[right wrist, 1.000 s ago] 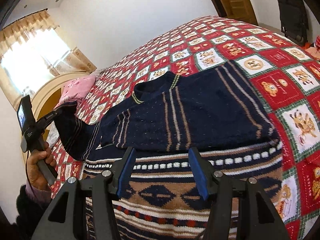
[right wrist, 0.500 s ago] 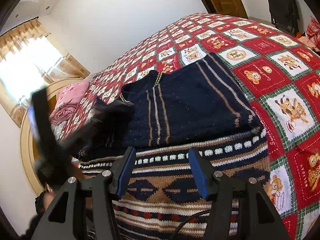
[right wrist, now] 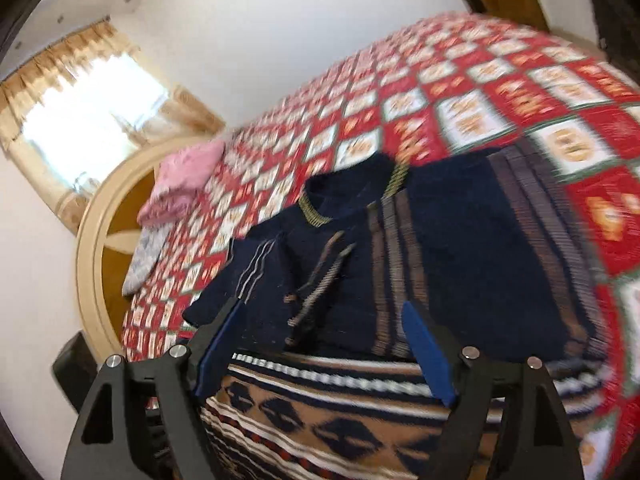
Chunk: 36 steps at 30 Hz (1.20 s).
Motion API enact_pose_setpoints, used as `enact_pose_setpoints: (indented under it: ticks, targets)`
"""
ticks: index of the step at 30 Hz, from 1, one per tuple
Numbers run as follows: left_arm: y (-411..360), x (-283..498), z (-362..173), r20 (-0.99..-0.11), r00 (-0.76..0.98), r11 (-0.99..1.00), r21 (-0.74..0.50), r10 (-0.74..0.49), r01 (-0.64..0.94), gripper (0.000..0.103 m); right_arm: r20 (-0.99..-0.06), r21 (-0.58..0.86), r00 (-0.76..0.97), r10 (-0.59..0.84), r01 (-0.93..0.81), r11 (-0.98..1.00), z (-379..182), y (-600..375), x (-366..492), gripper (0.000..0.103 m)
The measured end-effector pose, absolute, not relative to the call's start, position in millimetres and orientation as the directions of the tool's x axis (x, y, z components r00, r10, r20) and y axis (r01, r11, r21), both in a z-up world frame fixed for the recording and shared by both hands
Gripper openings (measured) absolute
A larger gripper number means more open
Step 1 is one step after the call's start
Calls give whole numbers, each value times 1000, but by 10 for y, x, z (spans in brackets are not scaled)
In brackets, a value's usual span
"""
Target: Fold small clothes
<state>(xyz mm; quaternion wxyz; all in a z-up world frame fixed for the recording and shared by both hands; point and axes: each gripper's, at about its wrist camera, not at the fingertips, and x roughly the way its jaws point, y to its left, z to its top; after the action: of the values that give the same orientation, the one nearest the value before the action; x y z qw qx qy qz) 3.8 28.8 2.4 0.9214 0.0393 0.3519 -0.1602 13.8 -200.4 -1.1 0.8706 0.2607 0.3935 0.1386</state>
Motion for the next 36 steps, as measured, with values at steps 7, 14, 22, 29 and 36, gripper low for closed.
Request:
enact_pose_setpoints:
  ticks: [7, 14, 22, 29, 36]
  targets:
    - [1038, 142, 110, -636, 769, 997, -2, -59, 75, 91, -742, 149, 633, 223, -168, 974, -123, -993, 786, 81]
    - [1681, 136, 91, -640, 766, 995, -18, 60, -93, 91, -818, 102, 542, 193, -194, 976, -423, -918, 1057, 8]
    - [2147, 277, 133, -617, 765, 965, -34, 184, -260, 91, -651, 138, 717, 250, -212, 967, 153, -1718, 732, 6]
    - [1965, 417, 5, -647, 746, 975, -16, 158, -221, 91, -729, 372, 606, 319, -40, 927, -597, -2457, 602, 16]
    - [1647, 517, 9, -642, 755, 990, 41, 130, -136, 91, -701, 230, 710, 57, 150, 961, -135, -2715, 248, 33]
